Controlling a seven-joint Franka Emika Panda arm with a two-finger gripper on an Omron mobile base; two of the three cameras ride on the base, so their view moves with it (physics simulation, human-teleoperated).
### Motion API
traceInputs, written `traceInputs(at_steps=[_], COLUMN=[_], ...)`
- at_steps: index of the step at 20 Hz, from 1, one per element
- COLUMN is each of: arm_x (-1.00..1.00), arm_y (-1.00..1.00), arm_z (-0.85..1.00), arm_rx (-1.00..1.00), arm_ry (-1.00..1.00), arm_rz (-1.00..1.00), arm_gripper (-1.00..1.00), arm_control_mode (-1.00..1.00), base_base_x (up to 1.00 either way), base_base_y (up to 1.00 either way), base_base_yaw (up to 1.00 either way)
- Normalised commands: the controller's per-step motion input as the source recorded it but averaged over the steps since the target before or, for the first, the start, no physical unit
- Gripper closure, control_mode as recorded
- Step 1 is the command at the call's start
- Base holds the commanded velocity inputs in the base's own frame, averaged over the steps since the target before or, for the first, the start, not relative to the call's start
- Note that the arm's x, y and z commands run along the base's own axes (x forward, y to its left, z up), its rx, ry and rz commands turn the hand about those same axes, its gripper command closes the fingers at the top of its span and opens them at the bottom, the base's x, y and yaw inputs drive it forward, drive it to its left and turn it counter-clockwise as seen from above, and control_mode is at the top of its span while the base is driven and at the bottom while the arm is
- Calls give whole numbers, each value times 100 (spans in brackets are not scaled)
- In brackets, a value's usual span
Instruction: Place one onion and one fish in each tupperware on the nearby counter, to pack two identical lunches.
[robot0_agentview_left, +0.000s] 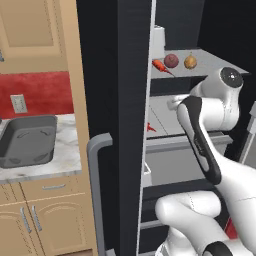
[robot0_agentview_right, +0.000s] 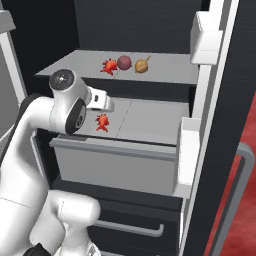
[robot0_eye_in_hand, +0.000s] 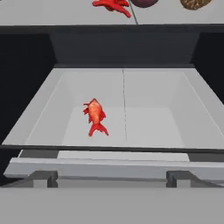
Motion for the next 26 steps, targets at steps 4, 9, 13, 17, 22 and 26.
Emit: traceInputs(at_steps=[4,9,13,17,22,26], arm_x=[31,37,30,29,41,60], arm_y=[-15,-1,1,10,9,2], arm_z=[51,63,41,23,8,0], arm_rx=[0,5,6,1,0,0], arm_ry=[-1,-1,-2,0,0,2], arm_rz=[-8,-4,0,0,0,0], arm_gripper=[-100,-100,-100,-100,-100,-100], arm_control_mode=[-100,-100,-100,-100,-100,-100], base_base_x=[0,0,0,0,0,0], base_base_y=[0,0,0,0,0,0], base_base_yaw=[0,0,0,0,0,0])
